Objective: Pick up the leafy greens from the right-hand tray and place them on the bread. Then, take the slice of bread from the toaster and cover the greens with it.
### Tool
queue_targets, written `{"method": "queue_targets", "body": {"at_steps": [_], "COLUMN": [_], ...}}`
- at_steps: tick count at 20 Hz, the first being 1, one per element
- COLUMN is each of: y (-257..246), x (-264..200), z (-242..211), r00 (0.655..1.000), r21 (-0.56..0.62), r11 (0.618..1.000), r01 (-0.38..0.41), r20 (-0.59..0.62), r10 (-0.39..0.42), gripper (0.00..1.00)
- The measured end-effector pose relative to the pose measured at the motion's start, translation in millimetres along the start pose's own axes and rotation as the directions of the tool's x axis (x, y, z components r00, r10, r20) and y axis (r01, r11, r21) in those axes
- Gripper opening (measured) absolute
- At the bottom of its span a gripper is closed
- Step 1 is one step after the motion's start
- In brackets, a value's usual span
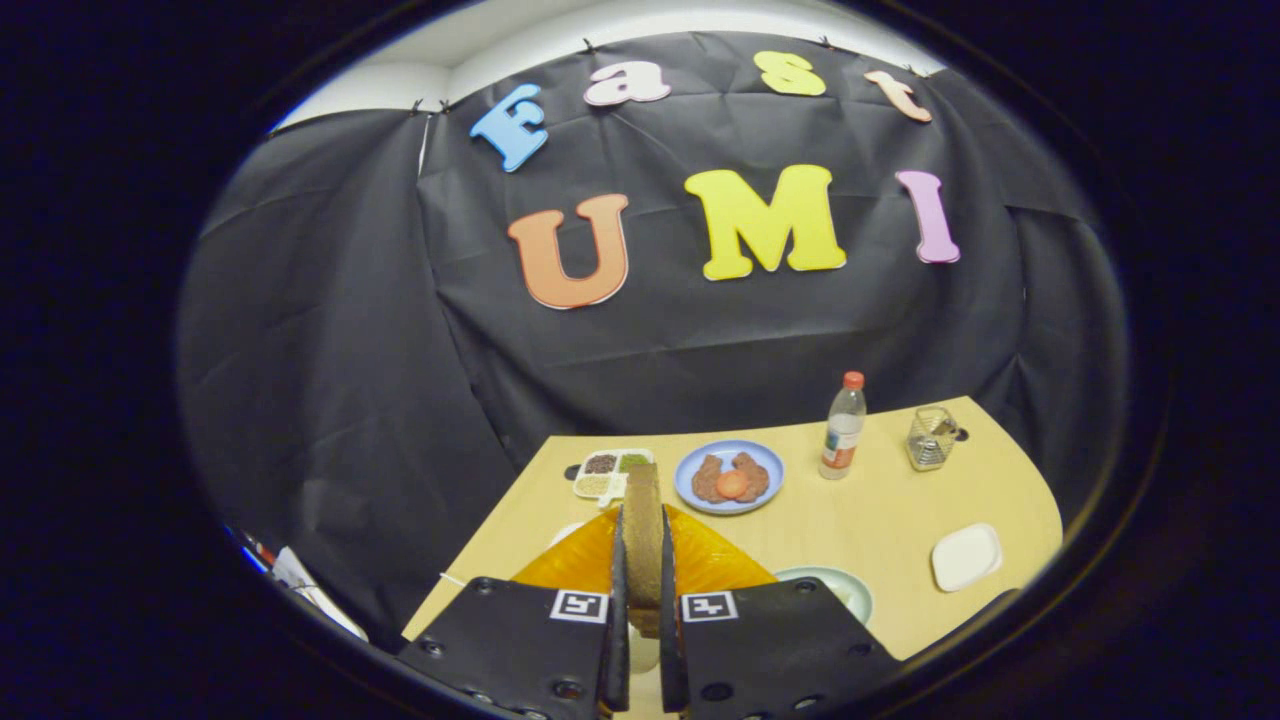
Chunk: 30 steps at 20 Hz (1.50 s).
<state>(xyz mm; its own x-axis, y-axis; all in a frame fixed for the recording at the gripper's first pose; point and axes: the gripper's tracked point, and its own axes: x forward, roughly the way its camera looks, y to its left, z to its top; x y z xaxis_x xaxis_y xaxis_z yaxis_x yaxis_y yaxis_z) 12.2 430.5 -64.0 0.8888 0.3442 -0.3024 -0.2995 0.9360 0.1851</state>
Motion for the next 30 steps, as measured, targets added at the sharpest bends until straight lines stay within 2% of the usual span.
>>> {"method": "queue_targets", "body": {"at_steps": [4,11,22,30], "y": [-48.2,-89.5,-127.5,-182.8], "x": [13.5,56.0,81.7,85.0], "z": [-41.6,-133.3,-158.4,-176.2], "r00": [0.997,0.980,0.980,0.979], "r21": [0.000,0.066,0.180,0.125], "r11": [0.998,0.997,0.984,0.992], "r01": [0.064,0.043,-0.013,0.034], "r20": [-0.050,-0.195,-0.193,-0.205], "r10": [-0.064,-0.029,0.048,-0.008], "gripper": [0.12,0.12,0.12,0.12]}}
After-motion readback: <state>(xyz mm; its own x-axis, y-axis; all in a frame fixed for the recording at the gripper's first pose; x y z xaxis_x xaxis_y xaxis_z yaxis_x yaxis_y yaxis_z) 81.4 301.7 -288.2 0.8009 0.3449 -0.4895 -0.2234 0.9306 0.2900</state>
